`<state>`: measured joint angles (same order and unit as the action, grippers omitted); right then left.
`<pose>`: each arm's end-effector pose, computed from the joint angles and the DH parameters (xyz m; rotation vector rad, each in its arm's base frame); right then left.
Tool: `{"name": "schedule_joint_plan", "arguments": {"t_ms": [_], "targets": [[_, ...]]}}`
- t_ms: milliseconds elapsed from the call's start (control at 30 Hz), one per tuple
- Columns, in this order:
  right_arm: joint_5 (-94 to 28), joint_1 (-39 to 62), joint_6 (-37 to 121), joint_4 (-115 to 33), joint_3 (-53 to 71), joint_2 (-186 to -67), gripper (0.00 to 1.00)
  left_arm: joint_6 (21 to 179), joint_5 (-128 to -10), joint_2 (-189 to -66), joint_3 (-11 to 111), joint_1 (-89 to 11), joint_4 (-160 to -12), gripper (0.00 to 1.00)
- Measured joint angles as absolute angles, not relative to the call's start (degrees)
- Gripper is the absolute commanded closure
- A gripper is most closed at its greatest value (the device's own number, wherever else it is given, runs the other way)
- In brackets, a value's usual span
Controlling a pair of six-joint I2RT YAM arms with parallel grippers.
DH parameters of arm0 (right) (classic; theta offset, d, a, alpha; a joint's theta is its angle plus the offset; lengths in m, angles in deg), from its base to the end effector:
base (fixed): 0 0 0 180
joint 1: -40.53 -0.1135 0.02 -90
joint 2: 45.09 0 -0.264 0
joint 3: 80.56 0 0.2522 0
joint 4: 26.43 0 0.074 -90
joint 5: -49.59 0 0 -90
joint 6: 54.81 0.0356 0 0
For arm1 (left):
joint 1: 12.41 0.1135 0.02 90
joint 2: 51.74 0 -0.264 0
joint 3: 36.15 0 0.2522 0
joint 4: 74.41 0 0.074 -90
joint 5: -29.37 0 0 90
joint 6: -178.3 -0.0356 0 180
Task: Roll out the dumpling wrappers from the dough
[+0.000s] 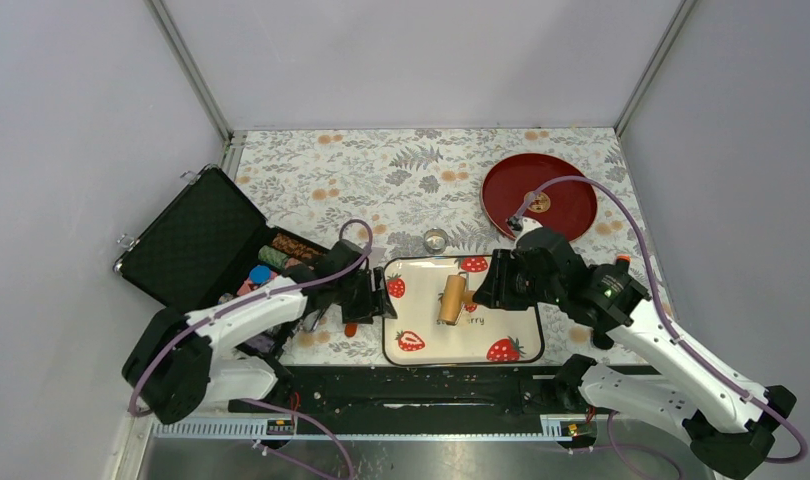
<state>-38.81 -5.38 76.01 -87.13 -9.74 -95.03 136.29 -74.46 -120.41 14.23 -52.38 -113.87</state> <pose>0.1175 0.1227 0.3353 -0.1225 2.4012 0.7974 0.1642 -0.1487 0.1885 -0.0975 2.7898 -0.8035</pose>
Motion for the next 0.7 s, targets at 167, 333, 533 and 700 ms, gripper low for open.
{"name": "schedule_joint_plan", "arguments": {"t_ms": [167, 333, 533, 700], "targets": [[-36.79, -3.91, 76.18, -86.87, -10.11, -95.38, 1.00, 136.09, -75.03, -126.59, 14.23, -52.29, -111.64, 0.51], [-34.43, -3.02, 76.69, -85.73, -12.10, -95.62, 1.00, 136.00, -74.92, -131.12, 14.26, -52.22, -110.00, 0.59], [-31.90, -2.36, 77.43, -83.90, -13.17, -95.75, 1.00, 136.00, -74.28, -134.81, 16.86, -52.18, -109.32, 0.66], [-30.17, -2.21, 77.76, -82.65, -13.72, -96.56, 1.00, 135.83, -73.61, -136.49, 18.10, -52.07, -109.56, 0.79]]}}
